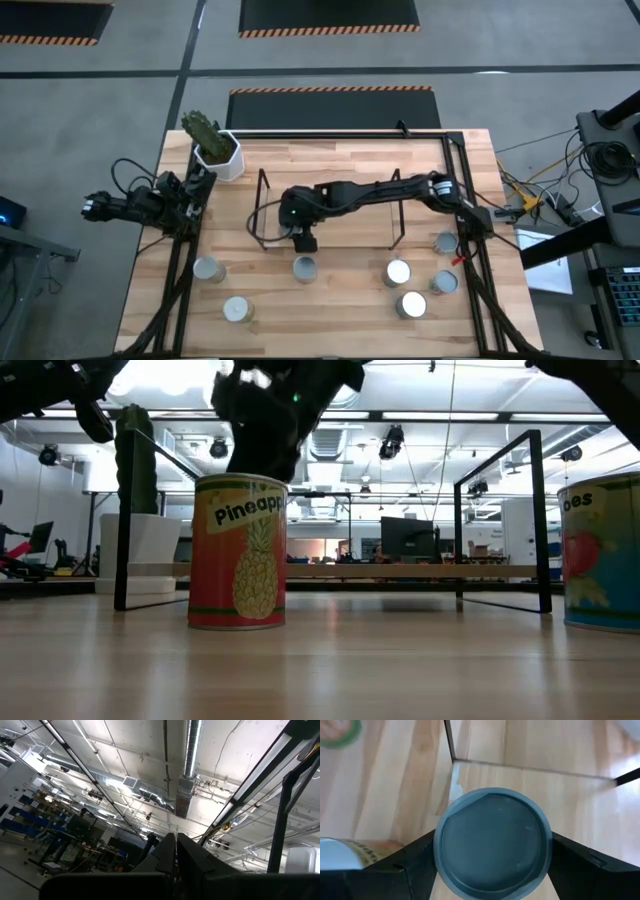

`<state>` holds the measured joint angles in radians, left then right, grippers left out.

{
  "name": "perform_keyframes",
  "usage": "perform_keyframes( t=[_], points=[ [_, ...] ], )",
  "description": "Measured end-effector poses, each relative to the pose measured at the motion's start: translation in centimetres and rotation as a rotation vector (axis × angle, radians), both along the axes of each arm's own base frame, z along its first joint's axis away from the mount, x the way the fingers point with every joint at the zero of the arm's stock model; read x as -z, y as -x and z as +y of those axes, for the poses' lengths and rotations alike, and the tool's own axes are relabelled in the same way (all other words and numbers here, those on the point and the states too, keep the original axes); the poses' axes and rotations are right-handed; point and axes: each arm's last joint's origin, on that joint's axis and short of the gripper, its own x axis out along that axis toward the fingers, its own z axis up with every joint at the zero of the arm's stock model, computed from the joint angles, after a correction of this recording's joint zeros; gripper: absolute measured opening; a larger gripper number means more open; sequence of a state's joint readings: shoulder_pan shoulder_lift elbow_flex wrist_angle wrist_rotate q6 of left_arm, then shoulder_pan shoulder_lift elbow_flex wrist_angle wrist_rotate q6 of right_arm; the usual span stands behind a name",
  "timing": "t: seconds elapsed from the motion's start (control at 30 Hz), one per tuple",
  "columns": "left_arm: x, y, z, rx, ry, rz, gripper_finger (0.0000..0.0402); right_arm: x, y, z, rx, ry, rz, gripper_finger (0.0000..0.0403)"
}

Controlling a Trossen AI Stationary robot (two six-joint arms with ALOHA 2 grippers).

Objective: Pick and place cans onto a shelf
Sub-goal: Put the small canned oranges on the shelf

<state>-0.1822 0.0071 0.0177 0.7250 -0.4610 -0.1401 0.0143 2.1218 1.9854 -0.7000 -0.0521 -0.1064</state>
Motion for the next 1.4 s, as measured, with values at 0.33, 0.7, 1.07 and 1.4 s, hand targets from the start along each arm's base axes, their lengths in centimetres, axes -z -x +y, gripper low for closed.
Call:
perform_keyframes(
  t=[0.33,0.7,1.07,1.4],
  points=[
    [0.0,0.0,0.0,0.0,0.001,-0.003,0.0,1.3,-0.4,0.0,-0.008,0.005,0.021,0.0324],
    [-0.2,0.2,0.0,-0.005,-0.001,-0.024,0.0,-2.3,0.1,0.0,-0.003,0.001,-0.034,0.0343],
    [-0.3,0.3,0.1,-0.005,0.002,-0.041,0.0,-6.3,3.2,0.0,0.027,-0.017,0.079,0.0213],
    [-0.3,0.3,0.0,0.001,0.009,-0.043,0.0,-0.8,3.7,-0.6,0.047,0.051,0.237,0.0017]
  ],
)
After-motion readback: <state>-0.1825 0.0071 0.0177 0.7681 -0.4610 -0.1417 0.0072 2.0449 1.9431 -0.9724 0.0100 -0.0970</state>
